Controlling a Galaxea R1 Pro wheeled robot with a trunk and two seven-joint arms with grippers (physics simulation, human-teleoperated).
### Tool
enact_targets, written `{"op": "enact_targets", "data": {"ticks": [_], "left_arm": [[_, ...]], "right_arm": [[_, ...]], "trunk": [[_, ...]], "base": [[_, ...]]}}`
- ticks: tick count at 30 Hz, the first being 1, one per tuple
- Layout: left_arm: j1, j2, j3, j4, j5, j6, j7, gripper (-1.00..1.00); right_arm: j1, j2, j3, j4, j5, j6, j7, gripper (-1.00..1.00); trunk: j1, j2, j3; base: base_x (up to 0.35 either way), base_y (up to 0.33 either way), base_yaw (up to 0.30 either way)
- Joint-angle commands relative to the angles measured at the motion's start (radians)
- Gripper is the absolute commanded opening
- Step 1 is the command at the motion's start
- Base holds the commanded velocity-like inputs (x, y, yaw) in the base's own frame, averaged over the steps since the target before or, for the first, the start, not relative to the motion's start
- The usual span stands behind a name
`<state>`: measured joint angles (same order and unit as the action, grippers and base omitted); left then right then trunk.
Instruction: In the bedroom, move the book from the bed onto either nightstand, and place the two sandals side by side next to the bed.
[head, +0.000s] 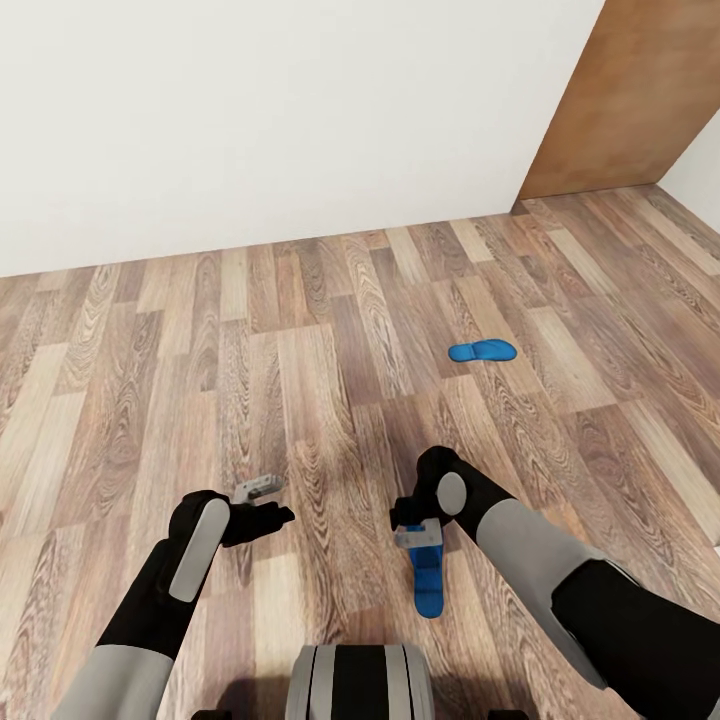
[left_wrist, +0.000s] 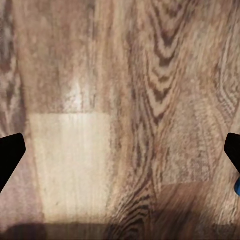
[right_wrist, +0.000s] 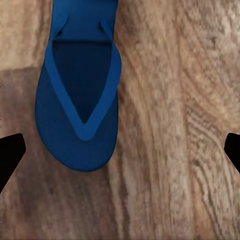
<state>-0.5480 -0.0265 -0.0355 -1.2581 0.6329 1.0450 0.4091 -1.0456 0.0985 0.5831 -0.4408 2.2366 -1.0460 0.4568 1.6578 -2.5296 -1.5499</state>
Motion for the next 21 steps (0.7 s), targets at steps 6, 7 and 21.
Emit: {"op": "enact_targets", "data": {"ticks": [6, 7, 21], "left_arm": [[0.0, 0.002, -0.001, 0.0, 0.012, 0.002, 0.01, 1.0], [0.0, 0.002, -0.001, 0.0, 0.012, 0.002, 0.01, 1.0], [0.001, 0.001, -0.001, 0.0, 0.016, 0.002, 0.008, 1.0]], "right_arm": [[-0.039, -0.012, 0.004, -0.001, -0.01, -0.001, 0.009, 1.0], [-0.043, -0.013, 0.004, -0.001, -0.01, -0.001, 0.009, 1.0], [-0.057, -0.031, 0.003, 0.0, -0.011, -0.001, 0.01, 1.0]], "trunk": [[0.0, 0.0, -0.001], [0.0, 0.0, -0.001], [0.0, 0.0, -0.001]], "base": [[0.0, 0.0, 0.0], [0.0, 0.0, 0.0], [0.0, 0.0, 0.0]]}}
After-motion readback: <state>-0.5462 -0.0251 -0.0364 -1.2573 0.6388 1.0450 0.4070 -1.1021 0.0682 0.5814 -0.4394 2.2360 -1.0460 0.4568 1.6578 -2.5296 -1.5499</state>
